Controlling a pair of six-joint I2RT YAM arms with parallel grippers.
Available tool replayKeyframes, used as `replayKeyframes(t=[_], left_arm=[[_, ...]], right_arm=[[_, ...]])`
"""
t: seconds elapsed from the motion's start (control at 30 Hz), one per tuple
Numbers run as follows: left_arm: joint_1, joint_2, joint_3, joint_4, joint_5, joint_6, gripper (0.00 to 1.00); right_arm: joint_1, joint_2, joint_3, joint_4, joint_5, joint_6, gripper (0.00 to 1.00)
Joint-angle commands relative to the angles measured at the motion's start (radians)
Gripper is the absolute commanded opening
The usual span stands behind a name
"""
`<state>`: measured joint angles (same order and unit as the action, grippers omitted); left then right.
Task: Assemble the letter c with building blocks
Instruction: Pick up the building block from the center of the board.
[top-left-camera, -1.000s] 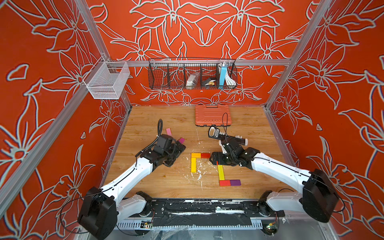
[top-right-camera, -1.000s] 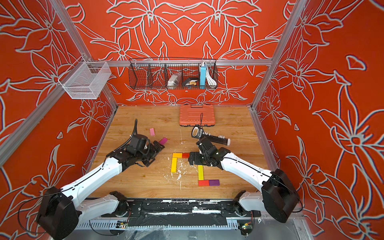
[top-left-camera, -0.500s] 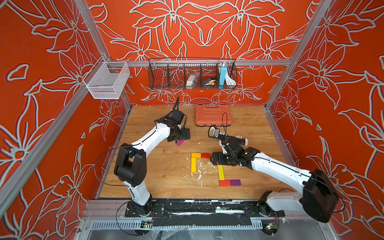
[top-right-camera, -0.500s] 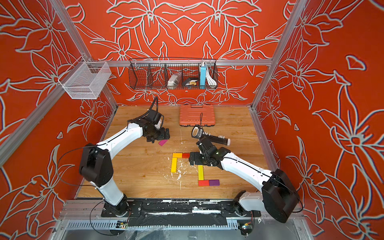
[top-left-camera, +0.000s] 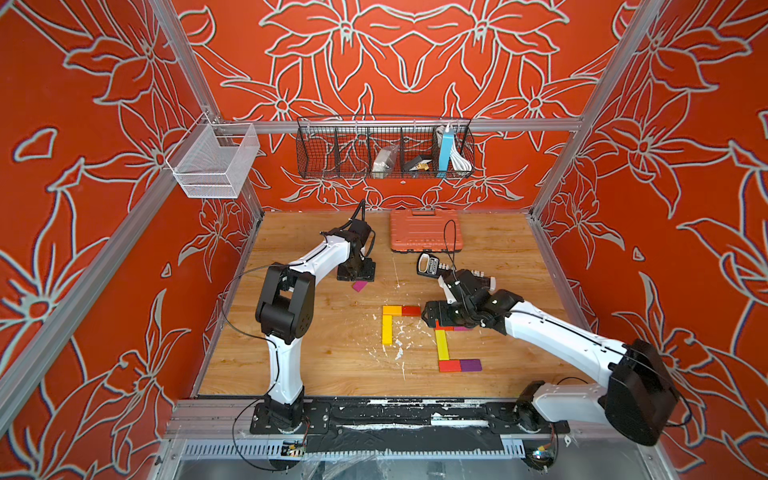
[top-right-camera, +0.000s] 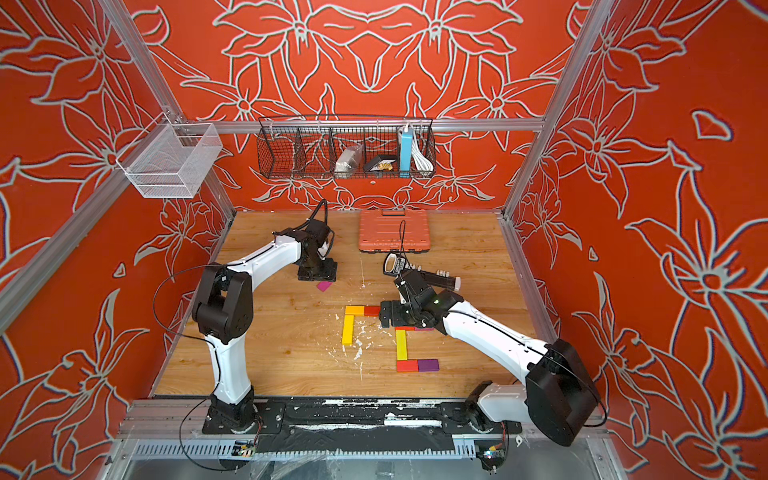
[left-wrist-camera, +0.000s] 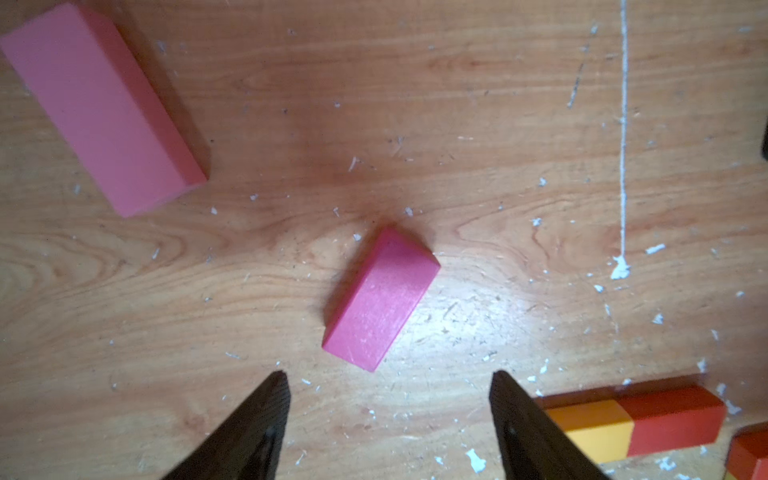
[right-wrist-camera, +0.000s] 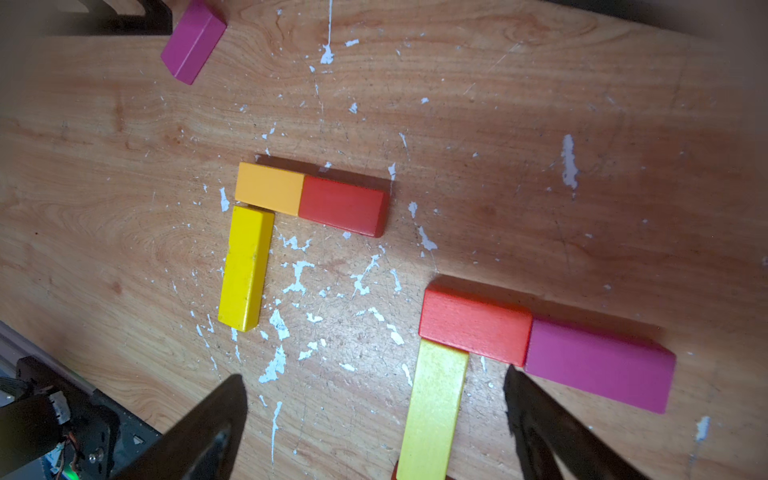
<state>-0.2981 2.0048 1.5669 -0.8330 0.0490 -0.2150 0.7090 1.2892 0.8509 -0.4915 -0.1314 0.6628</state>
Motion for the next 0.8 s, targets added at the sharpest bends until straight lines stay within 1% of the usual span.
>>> replayKeyframes(t=[0.0, 0.33, 0.57, 0.77], left_arm=[[0.017, 0.032, 0.013, -0.034, 0.026, 0.037, 0.75], [0.02, 0.08, 0.009, -0.005, 0.051, 0.038, 0.66], [0.02, 0.097, 0.003, 0.008, 0.027, 0.023, 0.61], [0.02, 0.11, -0.001, 0.01, -0.001, 0.011, 0.51]], right_arm=[[-0.013, -0.002, 0.021, -0.01, -0.01, -0.011, 0.98], [-0.023, 0.014, 0.026, -0.007, -0.021, 0.002, 0.98], [-0.026, 0.006, 0.021, -0.012, -0.014, 0.005, 0.98], [-0.029, -0.001, 0.017, -0.013, -0.016, 0.008, 0.98]])
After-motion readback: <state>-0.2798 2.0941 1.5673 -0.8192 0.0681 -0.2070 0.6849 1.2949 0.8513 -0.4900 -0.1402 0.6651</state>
